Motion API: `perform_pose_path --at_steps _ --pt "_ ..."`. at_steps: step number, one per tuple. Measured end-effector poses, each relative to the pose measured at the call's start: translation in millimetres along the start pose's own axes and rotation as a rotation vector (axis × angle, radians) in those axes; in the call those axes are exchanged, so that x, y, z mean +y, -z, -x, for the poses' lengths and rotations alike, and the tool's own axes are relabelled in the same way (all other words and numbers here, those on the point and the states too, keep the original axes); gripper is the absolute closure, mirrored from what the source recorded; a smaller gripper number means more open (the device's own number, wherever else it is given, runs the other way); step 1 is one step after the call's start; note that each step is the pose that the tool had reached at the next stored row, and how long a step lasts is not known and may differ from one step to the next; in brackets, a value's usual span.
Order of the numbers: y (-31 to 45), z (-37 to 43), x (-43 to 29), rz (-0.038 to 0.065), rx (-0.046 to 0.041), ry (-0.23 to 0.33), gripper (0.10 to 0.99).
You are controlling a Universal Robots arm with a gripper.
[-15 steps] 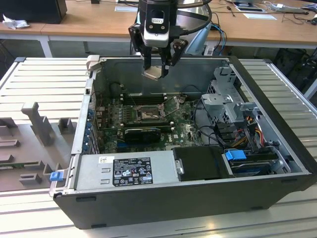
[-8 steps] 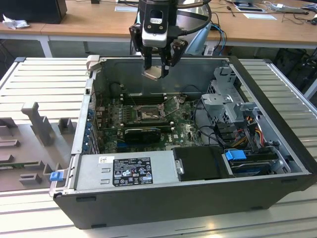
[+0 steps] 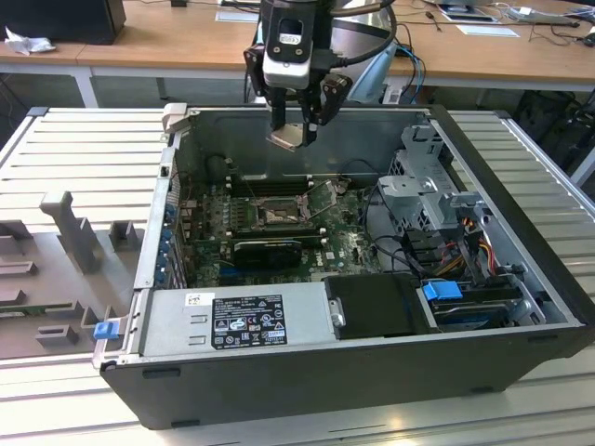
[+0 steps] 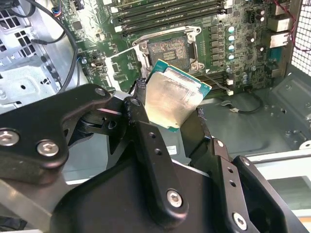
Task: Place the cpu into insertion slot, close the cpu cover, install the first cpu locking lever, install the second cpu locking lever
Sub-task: 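Place the cpu into insertion slot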
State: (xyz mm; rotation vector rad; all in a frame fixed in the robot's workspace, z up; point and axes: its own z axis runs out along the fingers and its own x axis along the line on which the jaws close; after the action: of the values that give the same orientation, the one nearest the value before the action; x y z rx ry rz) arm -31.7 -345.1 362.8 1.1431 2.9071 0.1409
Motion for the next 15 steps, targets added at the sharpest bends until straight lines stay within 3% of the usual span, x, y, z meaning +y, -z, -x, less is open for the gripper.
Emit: perform_pose_path --at_steps 3,15 --pt "-0.1 0.0 0.0 0.0 -0.0017 -0.019 0.557" --pt "-3.1 0.1 -0.3 0.005 -0.0215 -0.24 0.557"
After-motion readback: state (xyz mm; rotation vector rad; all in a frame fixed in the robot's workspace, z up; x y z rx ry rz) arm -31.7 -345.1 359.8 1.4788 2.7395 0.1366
